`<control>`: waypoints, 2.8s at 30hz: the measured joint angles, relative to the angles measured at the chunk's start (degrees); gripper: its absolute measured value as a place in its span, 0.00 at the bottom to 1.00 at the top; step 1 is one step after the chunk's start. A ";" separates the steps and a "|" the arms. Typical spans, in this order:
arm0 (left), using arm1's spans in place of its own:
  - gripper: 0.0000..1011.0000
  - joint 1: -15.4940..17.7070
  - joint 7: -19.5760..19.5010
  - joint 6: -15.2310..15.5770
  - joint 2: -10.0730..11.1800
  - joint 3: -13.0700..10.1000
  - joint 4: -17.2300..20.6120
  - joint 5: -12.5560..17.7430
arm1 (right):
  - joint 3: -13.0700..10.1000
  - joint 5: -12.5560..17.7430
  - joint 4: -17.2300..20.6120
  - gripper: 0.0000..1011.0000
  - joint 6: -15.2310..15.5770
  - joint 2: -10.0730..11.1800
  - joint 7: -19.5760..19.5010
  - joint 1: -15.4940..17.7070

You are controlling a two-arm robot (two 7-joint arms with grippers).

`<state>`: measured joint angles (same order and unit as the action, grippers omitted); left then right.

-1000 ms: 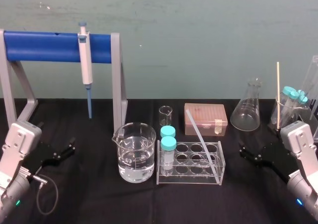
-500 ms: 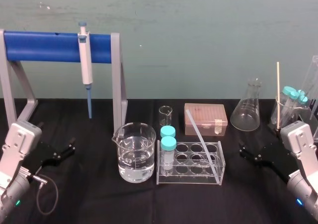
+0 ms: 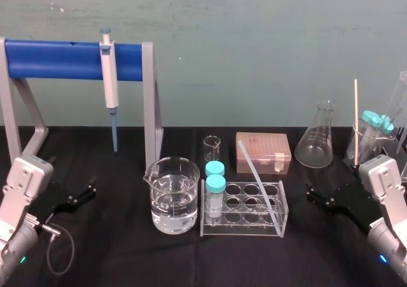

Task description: Pick up the stirring rod with one hand, then place it down.

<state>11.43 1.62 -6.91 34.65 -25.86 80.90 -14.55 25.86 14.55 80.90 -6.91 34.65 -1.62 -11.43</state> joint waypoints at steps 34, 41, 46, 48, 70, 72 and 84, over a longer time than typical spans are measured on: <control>0.99 0.00 0.00 0.00 0.00 0.00 0.00 0.00 | -1.62 0.14 1.16 0.99 -3.95 -1.88 6.42 -0.79; 0.99 0.00 0.00 0.00 0.00 0.00 0.00 0.00 | -0.55 -0.13 1.25 0.99 -6.60 -2.49 11.71 -2.20; 0.99 0.00 0.00 0.00 0.00 0.00 0.00 0.00 | -0.22 1.68 -1.15 0.99 -7.91 -3.80 16.60 -4.16; 0.99 0.00 0.00 0.00 0.00 0.00 0.00 0.00 | -0.15 2.16 -2.03 0.99 -8.23 -4.21 17.89 -4.81; 0.99 0.00 0.00 0.00 0.00 0.00 0.00 0.00 | -0.48 9.52 -14.00 0.99 -7.28 -10.28 33.99 -12.73; 0.99 0.00 0.00 0.00 0.00 0.00 0.00 0.00 | -0.65 9.78 -15.15 0.99 -7.06 -10.76 34.94 -13.47; 0.99 0.00 0.00 0.00 0.00 0.00 0.00 0.00 | -1.03 10.84 -21.64 0.99 -4.51 -13.33 39.70 -17.36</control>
<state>11.43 1.62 -6.91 34.64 -25.86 80.90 -14.55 24.83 25.39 59.26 -11.42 21.32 38.08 -28.79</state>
